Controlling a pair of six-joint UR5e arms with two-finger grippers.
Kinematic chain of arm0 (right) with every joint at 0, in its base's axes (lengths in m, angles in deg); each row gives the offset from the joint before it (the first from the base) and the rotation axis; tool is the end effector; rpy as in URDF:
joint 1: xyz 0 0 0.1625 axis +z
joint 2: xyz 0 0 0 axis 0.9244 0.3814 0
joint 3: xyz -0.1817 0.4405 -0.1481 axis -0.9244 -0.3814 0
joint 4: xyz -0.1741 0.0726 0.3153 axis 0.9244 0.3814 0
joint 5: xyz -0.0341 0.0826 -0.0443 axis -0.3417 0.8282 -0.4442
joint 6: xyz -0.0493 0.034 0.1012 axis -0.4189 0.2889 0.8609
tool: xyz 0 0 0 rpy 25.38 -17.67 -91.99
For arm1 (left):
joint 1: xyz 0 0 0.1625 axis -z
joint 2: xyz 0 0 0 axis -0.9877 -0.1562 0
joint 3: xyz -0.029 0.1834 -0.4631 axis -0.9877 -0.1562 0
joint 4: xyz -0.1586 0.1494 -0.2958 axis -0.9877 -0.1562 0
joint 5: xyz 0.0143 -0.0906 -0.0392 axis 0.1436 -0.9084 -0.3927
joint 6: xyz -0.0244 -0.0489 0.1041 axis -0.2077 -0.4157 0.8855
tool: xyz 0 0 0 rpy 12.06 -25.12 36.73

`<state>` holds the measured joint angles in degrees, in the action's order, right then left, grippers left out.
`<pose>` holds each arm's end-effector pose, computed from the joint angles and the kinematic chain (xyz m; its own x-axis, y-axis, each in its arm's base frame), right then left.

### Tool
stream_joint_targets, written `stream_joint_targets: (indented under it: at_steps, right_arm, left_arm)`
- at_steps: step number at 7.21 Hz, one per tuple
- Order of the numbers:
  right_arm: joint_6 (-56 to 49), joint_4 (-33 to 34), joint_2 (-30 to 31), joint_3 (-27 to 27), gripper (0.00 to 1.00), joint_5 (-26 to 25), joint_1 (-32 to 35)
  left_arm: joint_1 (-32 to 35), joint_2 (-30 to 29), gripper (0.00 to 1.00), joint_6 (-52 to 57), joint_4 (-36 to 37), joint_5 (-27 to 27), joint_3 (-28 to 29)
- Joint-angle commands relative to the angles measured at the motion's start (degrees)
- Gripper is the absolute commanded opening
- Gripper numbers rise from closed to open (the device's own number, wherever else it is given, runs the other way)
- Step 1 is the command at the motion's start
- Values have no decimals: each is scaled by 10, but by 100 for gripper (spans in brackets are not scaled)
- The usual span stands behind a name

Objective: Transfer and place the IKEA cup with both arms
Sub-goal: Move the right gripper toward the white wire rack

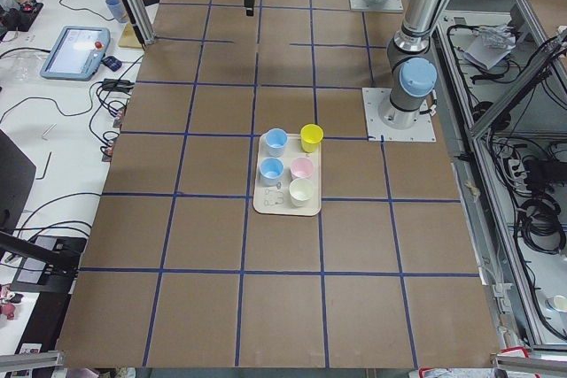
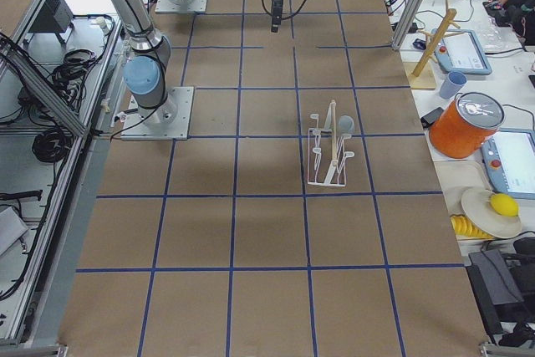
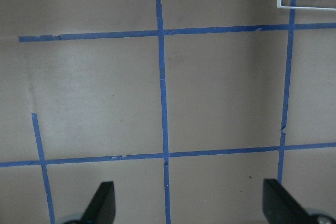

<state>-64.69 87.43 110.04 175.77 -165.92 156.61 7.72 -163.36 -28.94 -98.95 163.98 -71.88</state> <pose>0.1222 -0.4102 0.5435 -0.9988 0.0335 0.0364 0.0364 0.9961 0.0808 -0.1232 -0.4946 0.5736 -0.9982 0.0606 0.0021 0.0605 0.9971 -0.0473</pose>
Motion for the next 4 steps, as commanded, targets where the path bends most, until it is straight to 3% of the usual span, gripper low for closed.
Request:
stream_joint_targets:
  at_steps: [1, 4]
  right_arm:
    - [-1, 2, 1, 6, 100, 2, 0]
    - [6, 5, 1, 7, 100, -1, 0]
  left_arm:
    - [1, -9, 100, 3, -3, -1, -10]
    - [8, -19, 100, 2, 35, 4, -27]
